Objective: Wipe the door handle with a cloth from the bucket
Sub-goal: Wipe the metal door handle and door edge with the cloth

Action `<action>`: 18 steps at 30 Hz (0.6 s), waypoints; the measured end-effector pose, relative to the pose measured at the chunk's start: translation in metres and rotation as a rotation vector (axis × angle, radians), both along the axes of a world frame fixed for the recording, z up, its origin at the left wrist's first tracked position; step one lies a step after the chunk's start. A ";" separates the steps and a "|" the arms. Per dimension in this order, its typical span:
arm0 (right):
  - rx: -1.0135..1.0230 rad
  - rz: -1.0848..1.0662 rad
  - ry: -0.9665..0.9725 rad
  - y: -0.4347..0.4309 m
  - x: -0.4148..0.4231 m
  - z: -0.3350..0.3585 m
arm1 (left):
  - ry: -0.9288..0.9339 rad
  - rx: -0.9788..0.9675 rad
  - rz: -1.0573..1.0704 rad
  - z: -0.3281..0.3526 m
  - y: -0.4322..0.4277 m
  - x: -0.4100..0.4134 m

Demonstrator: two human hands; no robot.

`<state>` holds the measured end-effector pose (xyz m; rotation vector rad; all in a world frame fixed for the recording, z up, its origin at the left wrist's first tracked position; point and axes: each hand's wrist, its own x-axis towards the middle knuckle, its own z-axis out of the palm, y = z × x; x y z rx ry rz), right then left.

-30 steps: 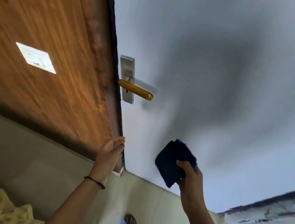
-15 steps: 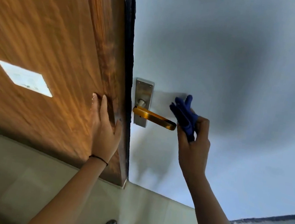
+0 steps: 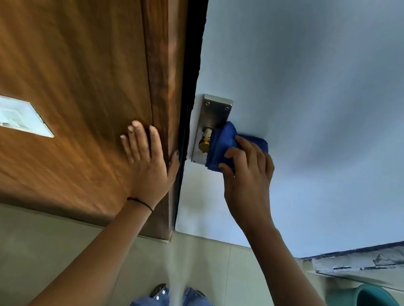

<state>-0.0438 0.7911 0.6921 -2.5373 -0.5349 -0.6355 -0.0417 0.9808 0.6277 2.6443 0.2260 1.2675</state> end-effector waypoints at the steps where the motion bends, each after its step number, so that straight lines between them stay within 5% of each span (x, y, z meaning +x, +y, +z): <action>1: -0.013 -0.022 -0.004 0.005 0.003 0.002 | -0.009 0.012 -0.003 -0.001 0.001 0.000; 8: -0.149 -0.068 -0.082 0.013 0.009 0.008 | -0.037 0.067 -0.009 -0.004 0.004 0.002; 14: -0.036 -0.057 0.052 -0.021 0.010 0.005 | -0.056 0.073 0.000 -0.004 0.005 0.002; 18: -0.045 -0.057 -0.024 0.007 0.010 0.007 | -0.072 0.081 -0.008 -0.005 0.005 0.003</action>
